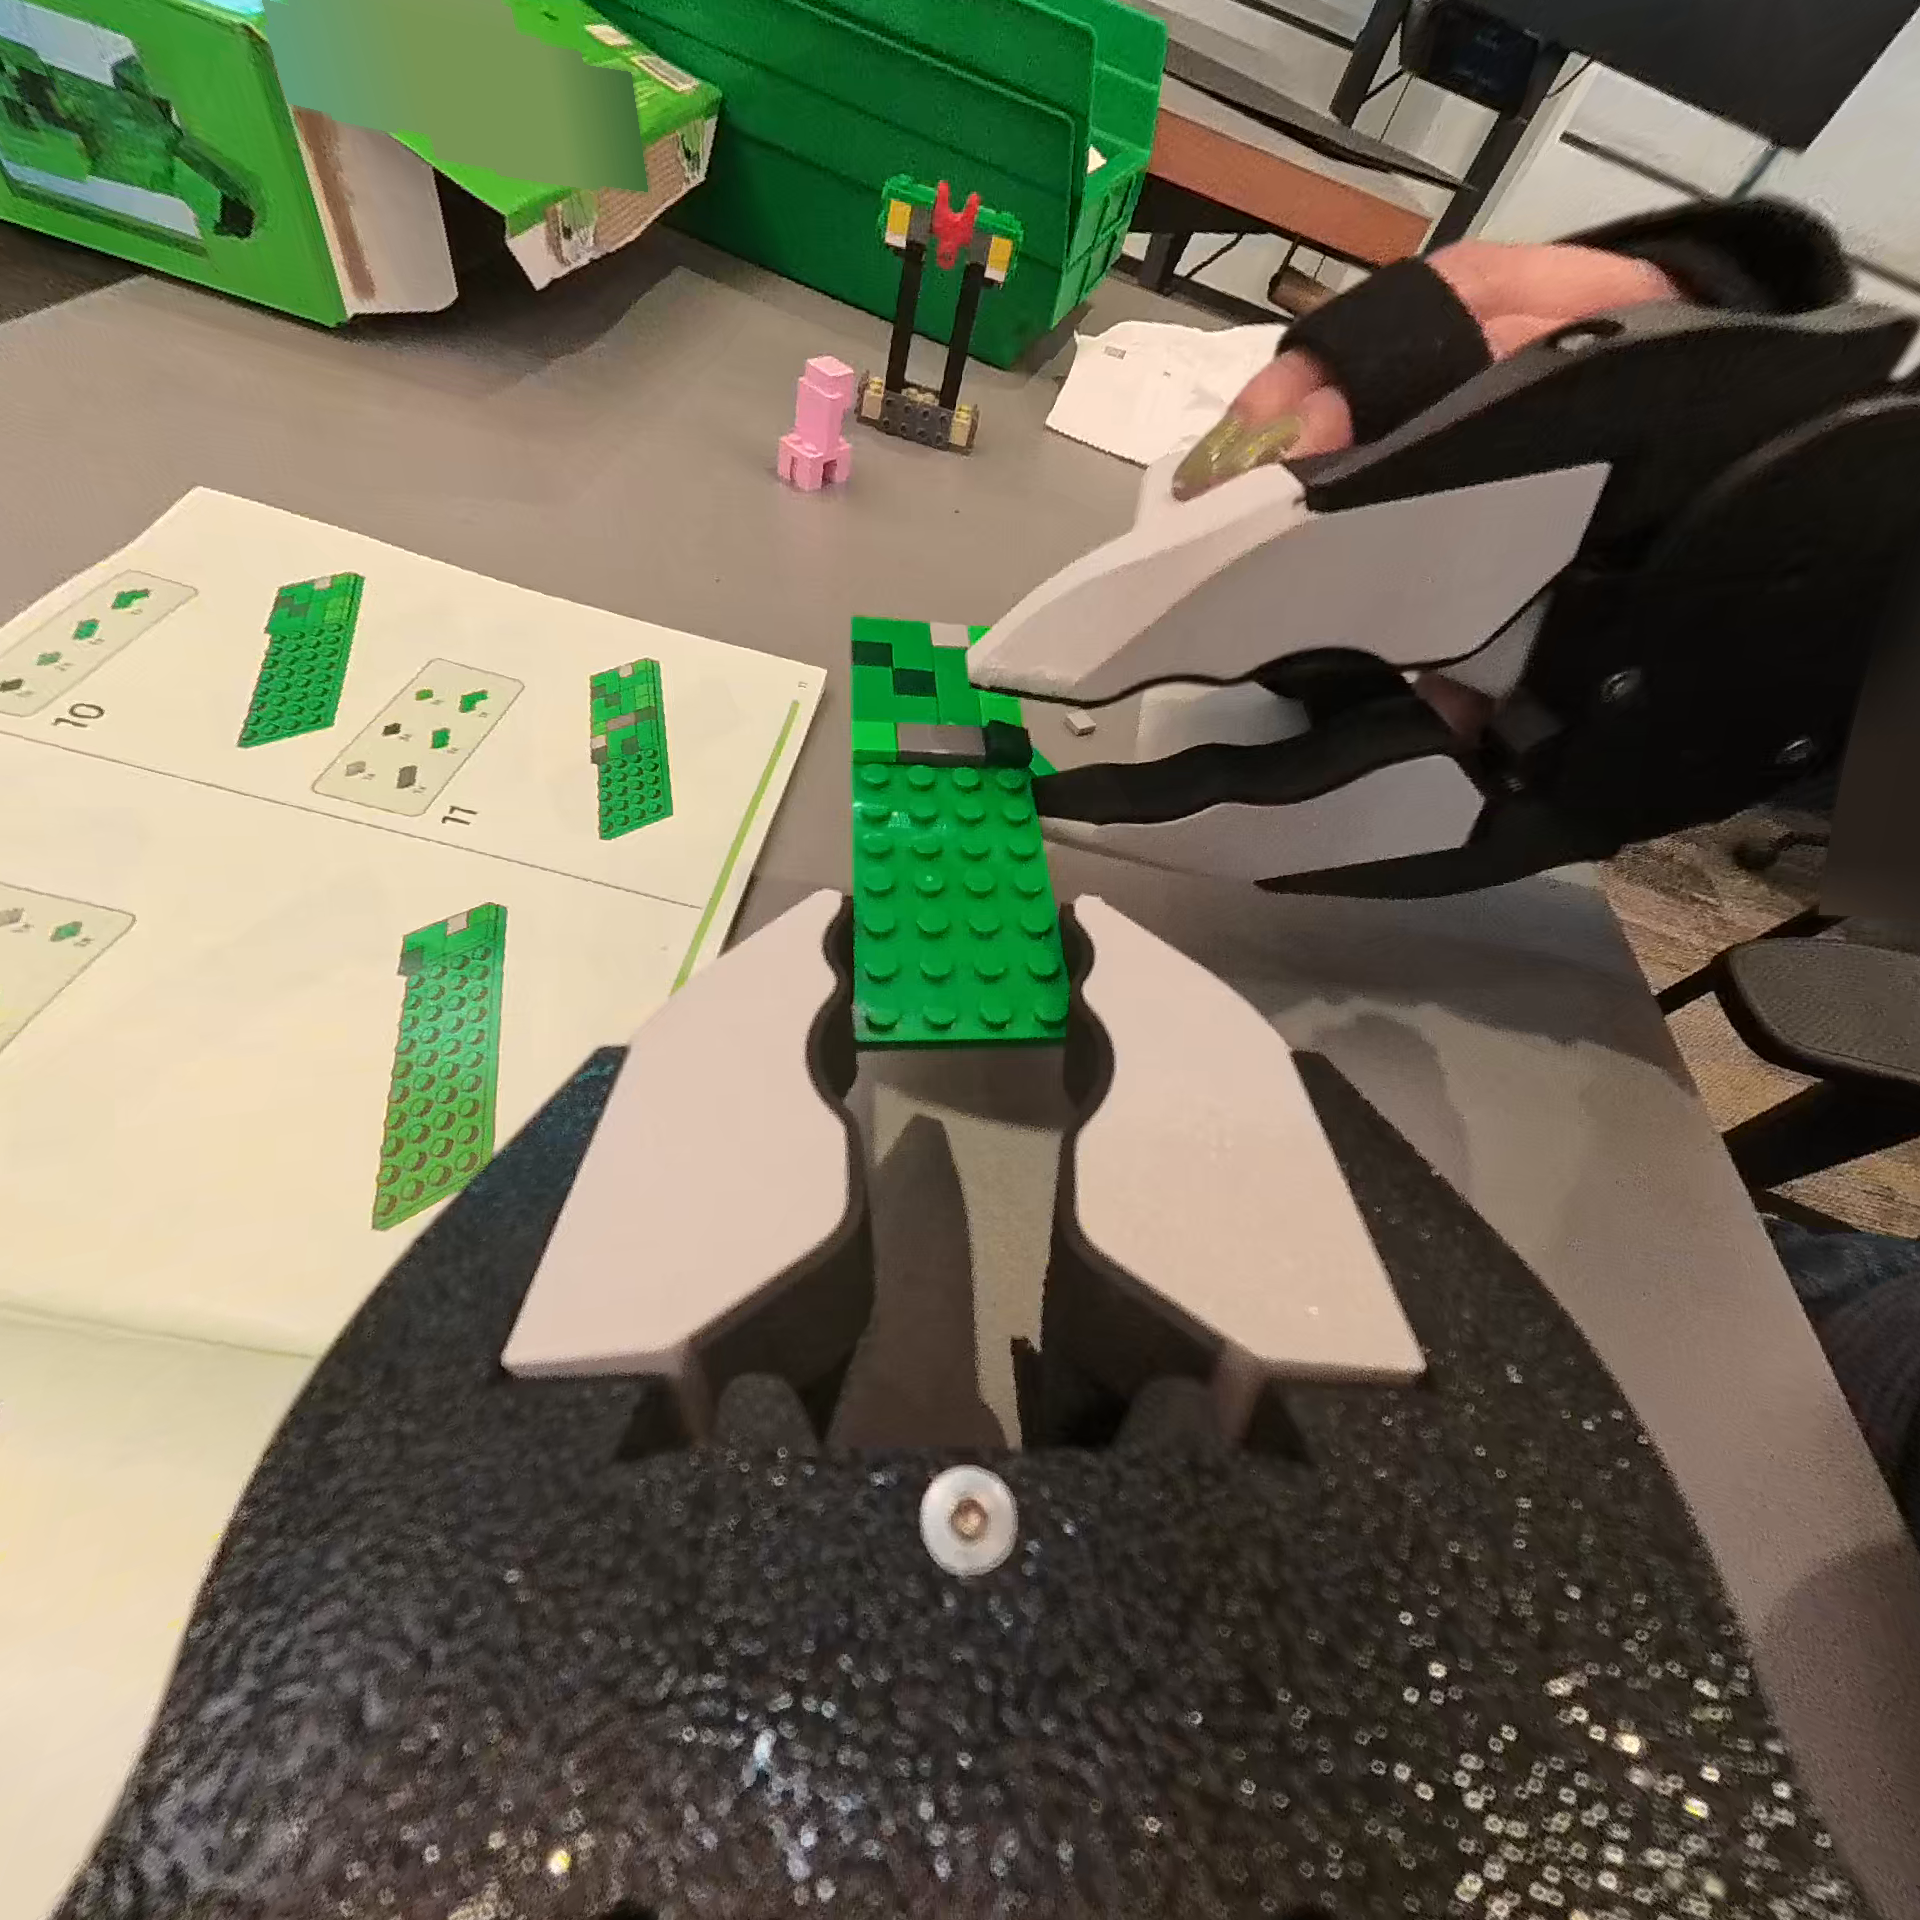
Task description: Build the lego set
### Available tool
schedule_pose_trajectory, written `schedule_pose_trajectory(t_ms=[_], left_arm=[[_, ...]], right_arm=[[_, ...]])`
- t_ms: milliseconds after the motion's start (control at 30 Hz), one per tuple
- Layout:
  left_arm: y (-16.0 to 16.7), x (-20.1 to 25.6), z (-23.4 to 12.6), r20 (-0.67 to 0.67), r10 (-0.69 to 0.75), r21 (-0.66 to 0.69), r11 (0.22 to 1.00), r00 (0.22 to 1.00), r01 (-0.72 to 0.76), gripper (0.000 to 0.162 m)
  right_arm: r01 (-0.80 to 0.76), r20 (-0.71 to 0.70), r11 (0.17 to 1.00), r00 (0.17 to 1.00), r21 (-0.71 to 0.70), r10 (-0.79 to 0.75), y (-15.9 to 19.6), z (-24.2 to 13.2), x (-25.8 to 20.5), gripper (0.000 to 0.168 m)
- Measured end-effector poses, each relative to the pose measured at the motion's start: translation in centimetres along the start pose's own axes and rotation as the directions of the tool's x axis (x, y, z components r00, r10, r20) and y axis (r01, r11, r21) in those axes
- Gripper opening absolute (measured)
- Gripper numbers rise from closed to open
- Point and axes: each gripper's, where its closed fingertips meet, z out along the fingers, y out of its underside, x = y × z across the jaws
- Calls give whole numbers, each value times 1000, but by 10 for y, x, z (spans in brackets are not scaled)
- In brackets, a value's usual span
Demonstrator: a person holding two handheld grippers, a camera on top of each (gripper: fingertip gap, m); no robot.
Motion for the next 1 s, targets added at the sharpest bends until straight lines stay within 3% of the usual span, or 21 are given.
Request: schedule_pose_trajectory(t_ms=[267, 467, 567, 667, 767, 900, 1000], left_arm=[[-2, 2, -1, -46, -41, 12, 999, 998, 42, 36], [0, 9, 1, -98, -33, -3, 999, 995, 33, 37], [-11, 12, -3, -115, 2, 80, 997, 993, 7, 37], [-10, 15, -2, -103, 67, 74, 995, 992, -59, 40], [-8, 19, 0, -111, 101, 61, 994, 989, -95, 46], [-11, 26, 0, -202, -16, 77, 996, 979, 33, 54], [-13, 24, -3, -193, 10, 88, 996, 981, 7, 53]], right_arm=[[129, -83, 991, 988, -23, -130, -1, 1, 2, 9], [77, 32, 997, 997, 9, -77, -1, -6, -1, 7], [-74, 131, 996, 989, 50, 66, -2, -8, -5, 6], [-205, 180, 976, 965, 76, 189, -1, -12, -2, 6], [-189, 185, 980, 967, 65, 174, 3, -14, 0, 6], [-143, 188, 987, 974, 79, 126, 1, -18, -2, 6], [-134, 196, 988, 974, 77, 117, 2, -19, -5, 6]])
